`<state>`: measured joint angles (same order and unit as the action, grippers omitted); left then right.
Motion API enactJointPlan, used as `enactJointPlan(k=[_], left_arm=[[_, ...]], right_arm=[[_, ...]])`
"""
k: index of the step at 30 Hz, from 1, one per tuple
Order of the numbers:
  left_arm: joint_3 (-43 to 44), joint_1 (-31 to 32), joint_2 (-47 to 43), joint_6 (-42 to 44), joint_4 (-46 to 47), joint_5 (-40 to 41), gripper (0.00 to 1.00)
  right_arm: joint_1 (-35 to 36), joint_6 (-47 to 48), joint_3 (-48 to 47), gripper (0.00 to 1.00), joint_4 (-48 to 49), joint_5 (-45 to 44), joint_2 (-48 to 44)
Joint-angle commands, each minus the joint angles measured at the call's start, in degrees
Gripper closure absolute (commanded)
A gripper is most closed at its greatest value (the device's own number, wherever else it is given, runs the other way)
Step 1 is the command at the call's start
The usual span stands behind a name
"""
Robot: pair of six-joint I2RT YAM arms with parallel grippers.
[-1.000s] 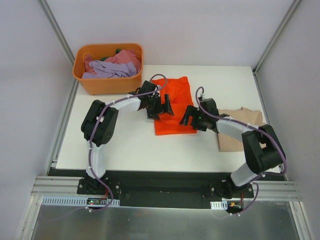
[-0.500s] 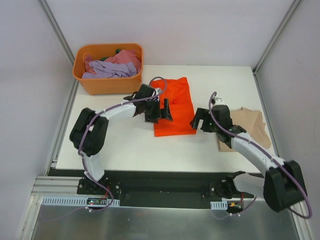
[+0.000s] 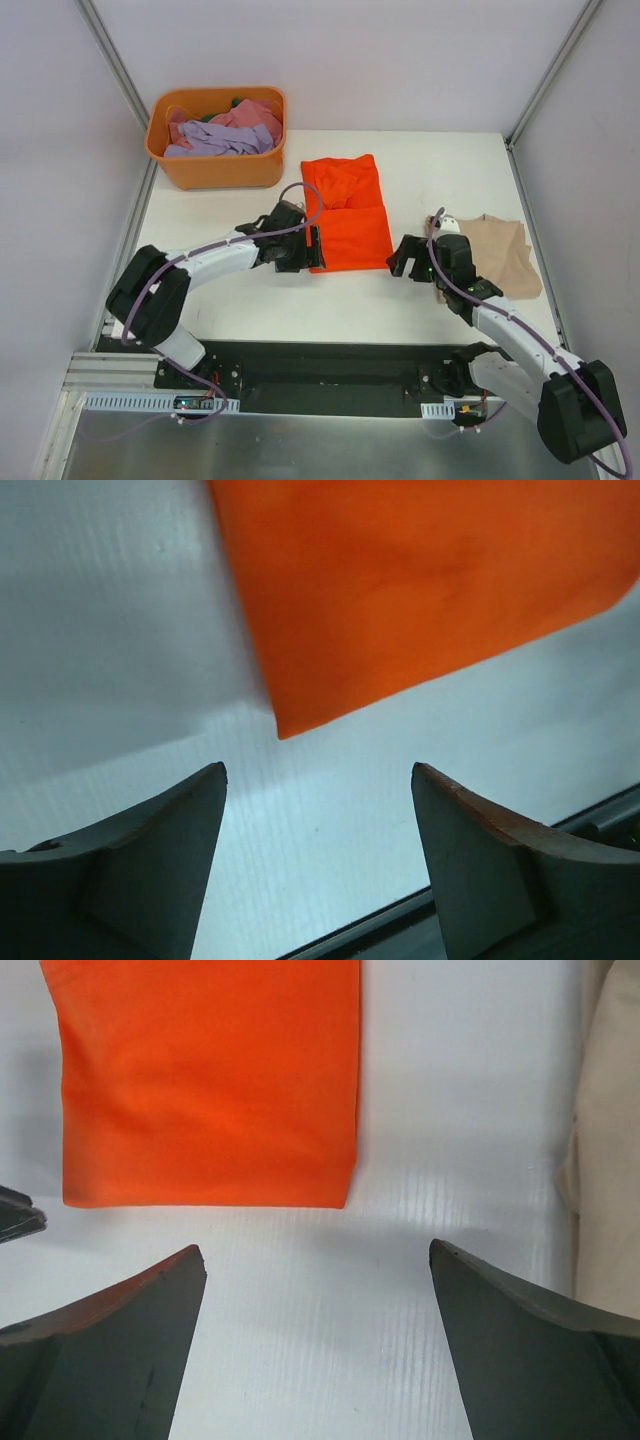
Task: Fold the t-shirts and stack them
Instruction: Grab one side of the 2/3 rectangular tshirt with both arms
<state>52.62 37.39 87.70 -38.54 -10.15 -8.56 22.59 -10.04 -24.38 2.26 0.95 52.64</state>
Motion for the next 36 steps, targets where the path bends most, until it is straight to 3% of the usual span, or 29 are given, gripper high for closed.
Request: enactJointPlan(k=[1,8,11,12,17,21,27,33,36], left_arm=[[1.7,-0.2,4.5,-4.1,0.5,4.6,0.3],[2.3,-0.5,10.4,-5.6,1.9,3.6,0.69],[2.2,-0.5,11.9,-5.6,2.9,2.1,0.96],[2.3,-0.5,12.1,-5.4,3.2,1.6,1.0],[1.8,-0.5,11.6,-4.3,3.9,1.7,1.0],[1.3,-0.5,10.8,-3.7,4.1,2.1,1.0],[0.8,-0.5,10.5,-3.6,4.2,3.2,1.0],[-0.3,-0.5,9.8,-4.3,4.4,3.9,1.0],[-0.2,-0.5,9.9,-4.0,4.5,3.3,1.0]], right_arm=[[-0.2,-2.1,-1.5,0.04,1.6,3.4,2.7],[-0.2,-2.4,-0.8,0.04,2.7,-0.2,5.3],[-0.1,-2.3,-1.2,0.04,2.7,-0.6,7.3],[-0.2,-2.3,-1.5,0.04,2.7,-0.6,8.2],[-0.3,-2.3,-4.5,0.01,3.4,1.2,14.1],[-0.1,-2.0,-8.4,0.13,4.6,5.4,21.1],[-0.1,-5.1,-11.3,0.44,4.2,5.9,27.6],[0.0,-6.2,-10.4,0.48,2.5,2.7,27.8],[0.0,-6.0,-10.9,0.6,3.0,3.1,29.5]])
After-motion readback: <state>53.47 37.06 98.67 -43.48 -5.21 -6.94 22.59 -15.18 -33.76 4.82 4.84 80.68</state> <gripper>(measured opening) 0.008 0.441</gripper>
